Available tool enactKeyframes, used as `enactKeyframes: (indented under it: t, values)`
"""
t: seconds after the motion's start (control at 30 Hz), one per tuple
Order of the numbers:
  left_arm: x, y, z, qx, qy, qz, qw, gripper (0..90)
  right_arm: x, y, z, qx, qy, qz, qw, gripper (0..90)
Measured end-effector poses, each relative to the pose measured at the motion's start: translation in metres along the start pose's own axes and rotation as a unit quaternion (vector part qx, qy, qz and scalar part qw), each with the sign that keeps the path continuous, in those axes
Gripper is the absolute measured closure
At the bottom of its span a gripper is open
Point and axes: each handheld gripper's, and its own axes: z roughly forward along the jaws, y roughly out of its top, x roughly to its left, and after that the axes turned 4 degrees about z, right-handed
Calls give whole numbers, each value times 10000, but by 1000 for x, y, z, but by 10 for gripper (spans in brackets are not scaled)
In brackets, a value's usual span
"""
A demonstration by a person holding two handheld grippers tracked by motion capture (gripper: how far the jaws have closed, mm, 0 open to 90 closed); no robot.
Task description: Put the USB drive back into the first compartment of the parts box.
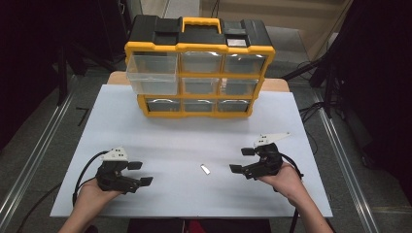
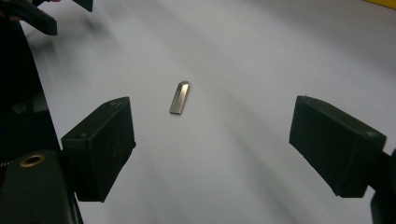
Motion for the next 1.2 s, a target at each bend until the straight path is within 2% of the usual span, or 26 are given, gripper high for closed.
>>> enactKeyframes:
  t: [0.23, 0.67, 0.87, 1.07, 1.2]
  values:
    - [1, 0, 0, -39, -29, -25, 10000, 247, 4, 14, 12, 73, 119, -82, 9999, 124]
    - [1, 1, 1, -19, -19, -4, 10000, 247, 1, 29, 32, 227, 120, -67, 9996, 124]
    - [1, 1, 1, 4, -27, 7, 10000, 247, 4, 37, 43, 265, 56, -190, 9995, 135]
    - [1, 0, 1, -8, -28, -4, 10000, 247, 8, 42, 55, 367, 104, -100, 9992, 135]
    - [1, 1, 1, -14, -33, 1, 10000, 247, 8, 43, 58, 330, 148, -2, 9993, 135]
